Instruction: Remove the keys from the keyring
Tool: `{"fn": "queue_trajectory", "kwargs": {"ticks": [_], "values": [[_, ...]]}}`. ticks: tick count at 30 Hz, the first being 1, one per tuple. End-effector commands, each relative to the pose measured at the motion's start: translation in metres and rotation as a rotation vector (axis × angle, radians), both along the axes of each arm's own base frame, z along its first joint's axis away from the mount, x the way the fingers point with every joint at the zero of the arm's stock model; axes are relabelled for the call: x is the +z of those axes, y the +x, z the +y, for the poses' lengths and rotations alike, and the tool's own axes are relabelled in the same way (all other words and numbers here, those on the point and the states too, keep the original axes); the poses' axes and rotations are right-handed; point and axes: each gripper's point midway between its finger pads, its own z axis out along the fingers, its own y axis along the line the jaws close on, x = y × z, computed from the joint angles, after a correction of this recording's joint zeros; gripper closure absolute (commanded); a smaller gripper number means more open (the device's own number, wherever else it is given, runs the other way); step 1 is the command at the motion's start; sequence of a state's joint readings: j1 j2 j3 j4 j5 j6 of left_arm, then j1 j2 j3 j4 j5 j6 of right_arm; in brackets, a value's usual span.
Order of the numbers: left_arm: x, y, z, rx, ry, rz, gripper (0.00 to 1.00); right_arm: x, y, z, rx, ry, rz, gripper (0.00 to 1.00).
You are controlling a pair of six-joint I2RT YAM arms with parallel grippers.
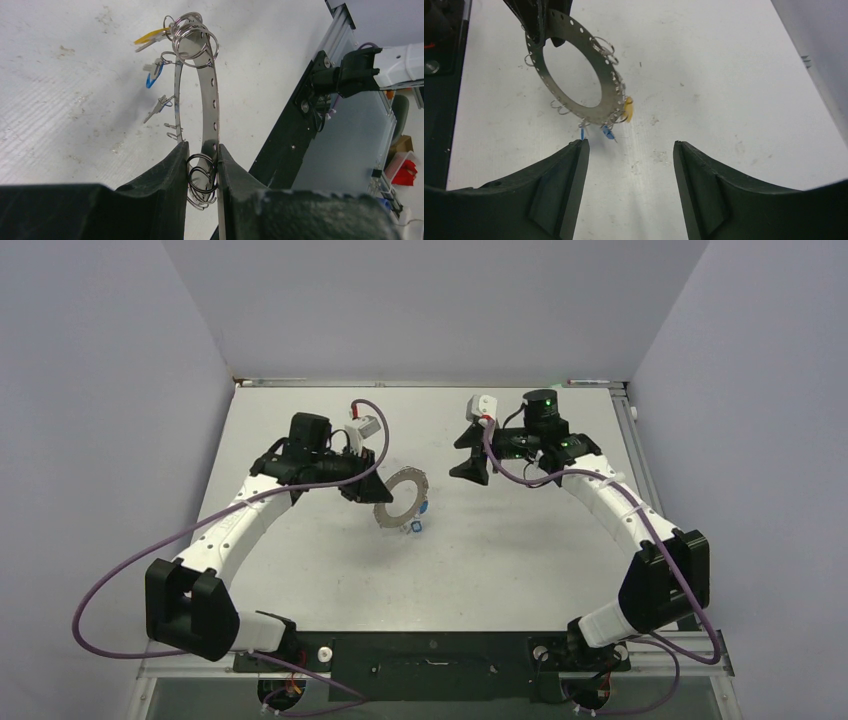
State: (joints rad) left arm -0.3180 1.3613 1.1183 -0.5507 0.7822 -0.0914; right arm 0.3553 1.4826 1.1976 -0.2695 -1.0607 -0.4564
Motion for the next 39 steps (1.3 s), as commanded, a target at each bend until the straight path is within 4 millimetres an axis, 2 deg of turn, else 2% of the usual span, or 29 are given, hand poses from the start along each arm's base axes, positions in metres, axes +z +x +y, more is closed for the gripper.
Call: {"fn": "queue_trajectory", "kwargs": {"ticks": [1,8,14,22,27,31,36,37,39], "values": [[0.021,-0.013,-0.011,-0.089,-0.057,-0.019,1.0,0.01,-0.008,0.003,0.095,-0.092,-0.155,0.37],[0.022,-0.021,-0.021,-0.127,-0.123,0.094,1.0,0.012,-0.009,0.037,0.102,-0.156,-0.239,0.33],[0.024,-0.025,-0.026,-0.146,-0.165,0.179,1.0,0.013,-0.009,0.063,0.115,-0.196,-0.311,0.34],[0.027,-0.024,-0.029,-0.148,-0.224,0.258,1.0,-0.012,-0.03,0.085,0.184,-0.309,-0.389,0.36],[0.026,-0.023,-0.03,-0.144,-0.238,0.29,1.0,-0.019,-0.021,0.091,0.114,-0.348,-0.431,0.44],[0.028,-0.015,-0.027,-0.118,-0.276,0.336,1.0,-0.019,-0.011,0.092,0.049,-0.357,-0.452,0.57],[0.029,0.0,-0.018,-0.076,-0.308,0.365,0.98,-0.019,-0.009,0.096,0.02,-0.33,-0.429,0.8],[0.03,0.002,-0.017,-0.07,-0.307,0.356,0.9,-0.02,-0.01,0.097,0.015,-0.321,-0.416,0.84],[0.032,0.01,-0.013,-0.044,-0.299,0.321,0.67,-0.021,-0.011,0.099,0.004,-0.297,-0.391,0.91]]}}
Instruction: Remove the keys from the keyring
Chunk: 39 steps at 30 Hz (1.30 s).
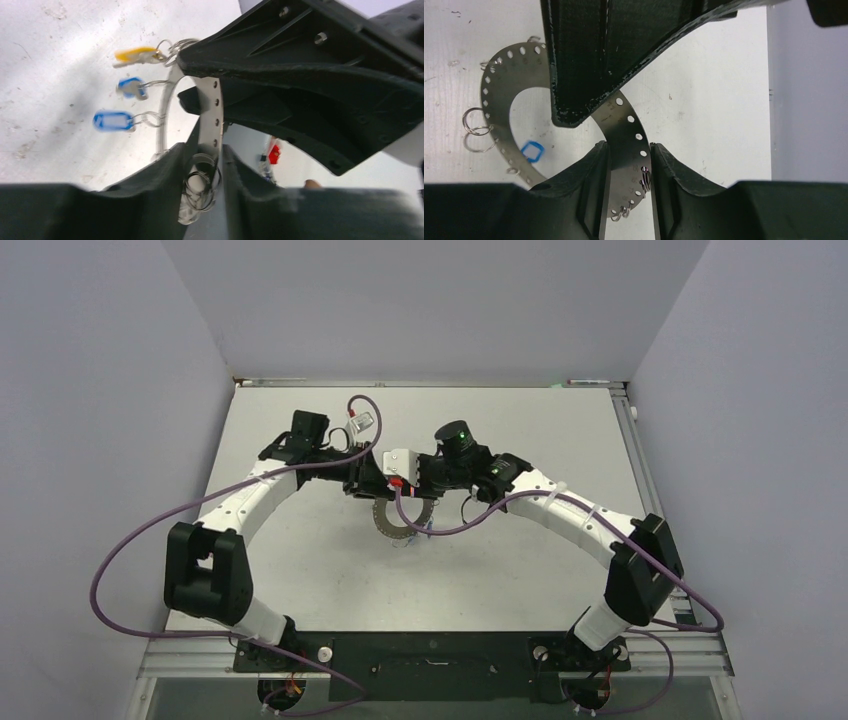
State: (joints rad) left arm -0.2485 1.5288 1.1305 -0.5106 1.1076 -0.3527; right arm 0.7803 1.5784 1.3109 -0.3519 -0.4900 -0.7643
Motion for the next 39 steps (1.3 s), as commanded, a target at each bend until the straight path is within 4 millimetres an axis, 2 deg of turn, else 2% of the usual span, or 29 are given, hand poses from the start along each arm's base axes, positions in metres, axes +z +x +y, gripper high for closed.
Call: {"fn": "queue_trajectory", "kwargs": {"ticks": [1,4,6,8,11,12,17,22,24,28,31,35,39], "values": [[0.033,0.021,0.005,0.029,-0.049,-0.116,0.6,0.009,0.012,0.009,-0.066,0.088,-0.001,0.93],[0.046,0.046,0.024,0.132,-0.033,-0.208,0.4,0.01,0.017,0.008,-0.11,0.142,0.05,0.95],[0.056,0.064,0.045,0.217,-0.007,-0.305,0.32,0.016,0.024,0.006,-0.146,0.186,0.077,0.95],[0.067,0.078,0.066,0.308,0.004,-0.406,0.2,0.028,0.033,0.004,-0.191,0.233,0.091,0.95],[0.079,0.082,0.083,0.401,0.013,-0.542,0.1,0.046,0.048,-0.001,-0.271,0.3,0.113,0.95],[0.074,0.081,0.085,0.42,0.021,-0.566,0.09,0.05,0.054,-0.004,-0.298,0.32,0.122,0.95],[0.063,0.082,0.089,0.466,0.01,-0.673,0.09,0.076,0.078,-0.015,-0.425,0.414,0.158,0.95],[0.049,0.072,0.083,0.379,-0.009,-0.753,0.11,0.097,0.098,-0.025,-0.534,0.49,0.192,0.95],[0.042,0.066,0.073,0.333,-0.023,-0.792,0.13,0.103,0.104,-0.028,-0.568,0.513,0.2,0.95],[0.031,0.068,0.054,0.303,-0.035,-0.881,0.17,0.107,0.112,-0.036,-0.619,0.53,0.207,0.95],[0.022,0.062,0.034,0.246,-0.06,-0.96,0.22,0.107,0.114,-0.04,-0.634,0.54,0.224,0.95],[0.016,0.054,0.018,0.219,-0.149,-1.062,0.27,0.112,0.112,-0.042,-0.639,0.553,0.231,0.95],[0.015,0.059,0.007,0.225,-0.206,-1.122,0.36,0.117,0.11,-0.043,-0.636,0.558,0.236,0.95]]}}
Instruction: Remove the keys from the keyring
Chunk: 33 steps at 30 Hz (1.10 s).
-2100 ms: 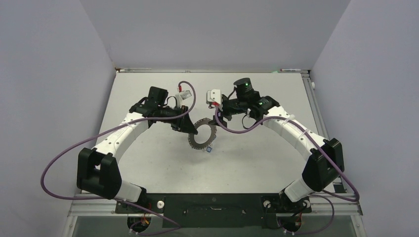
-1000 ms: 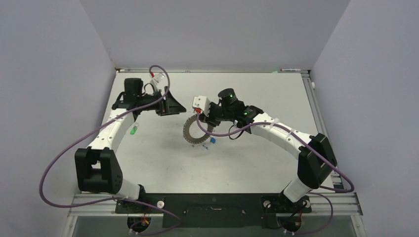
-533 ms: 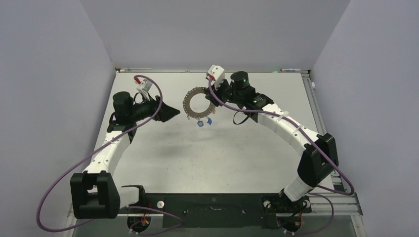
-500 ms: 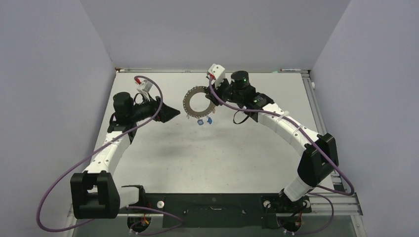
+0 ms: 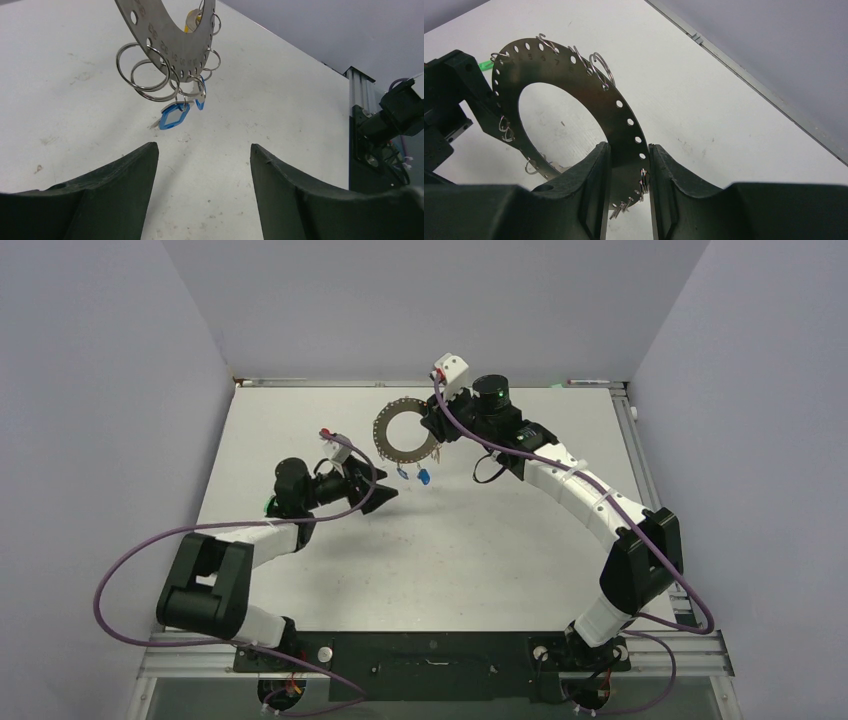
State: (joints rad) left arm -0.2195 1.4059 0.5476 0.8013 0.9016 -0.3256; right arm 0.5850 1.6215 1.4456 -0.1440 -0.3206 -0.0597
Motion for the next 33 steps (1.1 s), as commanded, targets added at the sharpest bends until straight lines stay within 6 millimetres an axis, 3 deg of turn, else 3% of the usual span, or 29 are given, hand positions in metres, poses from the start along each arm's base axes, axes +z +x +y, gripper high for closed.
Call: {"fn": "queue_trajectory", "kwargs": {"ticks": [1,8,12,19,24,27,29,31,33], "values": [[0.04,0.013,-0.011,-0.006,-0.094,-0.267,0.38,0.046,0.005,0.0,-0.024,0.084,-0.07,0.95],[0.03,0.015,-0.023,-0.02,-0.09,-0.284,0.48,0.054,0.001,0.001,-0.015,0.103,-0.068,0.95],[0.024,0.019,-0.025,-0.007,-0.093,-0.261,0.65,0.058,-0.001,0.002,-0.005,0.112,-0.066,0.95],[0.014,0.028,-0.03,0.029,-0.074,-0.234,0.72,0.064,-0.004,0.001,-0.002,0.118,-0.074,0.95],[0.012,0.031,-0.029,0.052,-0.067,-0.235,0.73,0.064,-0.005,0.001,0.004,0.121,-0.071,0.95],[0.012,0.03,-0.031,0.047,-0.068,-0.233,0.63,0.065,-0.005,0.001,0.007,0.123,-0.071,0.95],[0.011,0.03,-0.032,0.045,-0.067,-0.23,0.64,0.066,-0.005,0.002,0.009,0.124,-0.072,0.95],[0.011,0.03,-0.033,0.044,-0.066,-0.224,0.72,0.066,-0.005,0.001,0.008,0.124,-0.074,0.95],[0.01,0.03,-0.032,0.047,-0.062,-0.22,0.89,0.066,-0.004,0.0,0.003,0.125,-0.076,0.95]]}}
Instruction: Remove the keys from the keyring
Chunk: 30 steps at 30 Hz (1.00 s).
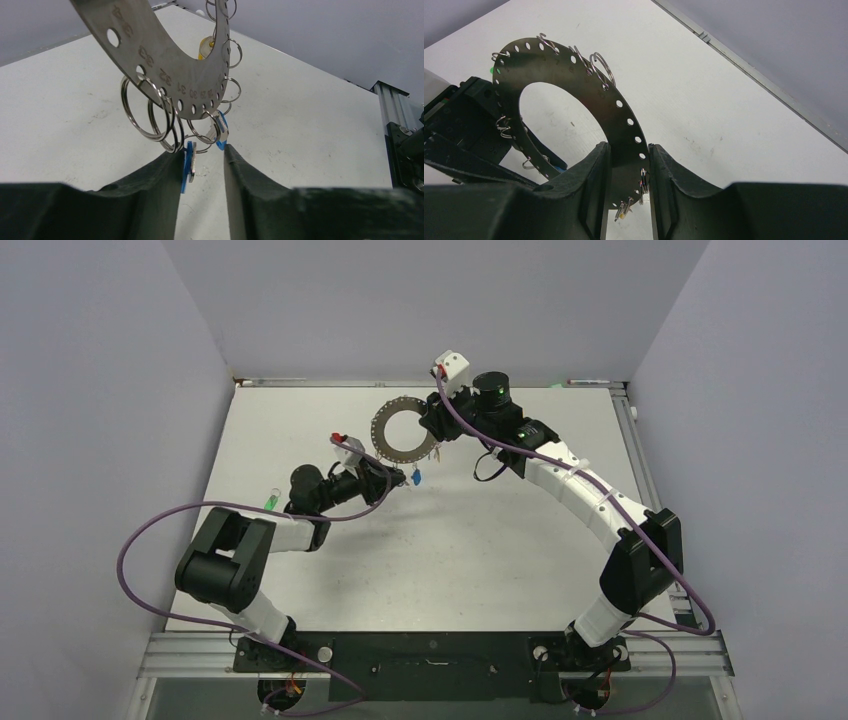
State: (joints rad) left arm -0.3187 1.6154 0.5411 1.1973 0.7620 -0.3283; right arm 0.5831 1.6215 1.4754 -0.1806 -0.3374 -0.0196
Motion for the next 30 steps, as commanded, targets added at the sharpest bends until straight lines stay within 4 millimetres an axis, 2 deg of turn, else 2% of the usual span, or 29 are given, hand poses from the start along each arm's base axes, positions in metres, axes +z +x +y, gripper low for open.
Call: {"fn": "queue_trajectory", "kwargs": {"ticks": [1,2,6,9,10,14,15,16,21,27,30], "values": [[0.013,0.006,-0.002,0.009,-0.006,-0.052,0.96,0.061,0.001,-0.003,-0.008,0.099,-0.115,0.95],[0.014,0.006,-0.002,0.011,-0.004,-0.053,1.0,0.061,0.003,-0.005,-0.018,0.098,-0.117,0.95],[0.019,0.002,0.002,0.025,0.023,-0.058,1.0,0.062,0.012,-0.016,-0.054,0.097,-0.125,0.95],[0.029,-0.002,0.007,0.041,0.054,-0.057,1.0,0.05,0.018,-0.023,-0.082,0.083,-0.111,0.95],[0.024,-0.002,0.008,0.044,0.083,-0.023,1.0,0.043,0.02,-0.027,-0.092,0.075,-0.101,0.95],[0.019,0.002,0.018,0.098,0.2,0.072,1.0,0.001,0.015,-0.033,-0.108,0.072,0.014,0.95],[0.007,0.0,0.021,0.101,0.248,0.142,1.0,-0.01,0.013,-0.035,-0.114,0.072,0.042,0.95],[0.004,0.0,0.022,0.104,0.274,0.171,1.0,-0.022,0.011,-0.037,-0.12,0.076,0.077,0.95],[-0.012,-0.016,0.023,0.079,0.378,0.253,1.0,-0.08,-0.007,-0.038,-0.134,0.088,0.247,0.95],[-0.041,-0.027,0.032,0.055,0.578,0.309,1.0,-0.131,-0.03,-0.047,-0.181,0.099,0.386,0.95],[-0.048,-0.032,0.03,0.039,0.614,0.323,1.0,-0.148,-0.044,-0.047,-0.17,0.133,0.419,0.95]]}}
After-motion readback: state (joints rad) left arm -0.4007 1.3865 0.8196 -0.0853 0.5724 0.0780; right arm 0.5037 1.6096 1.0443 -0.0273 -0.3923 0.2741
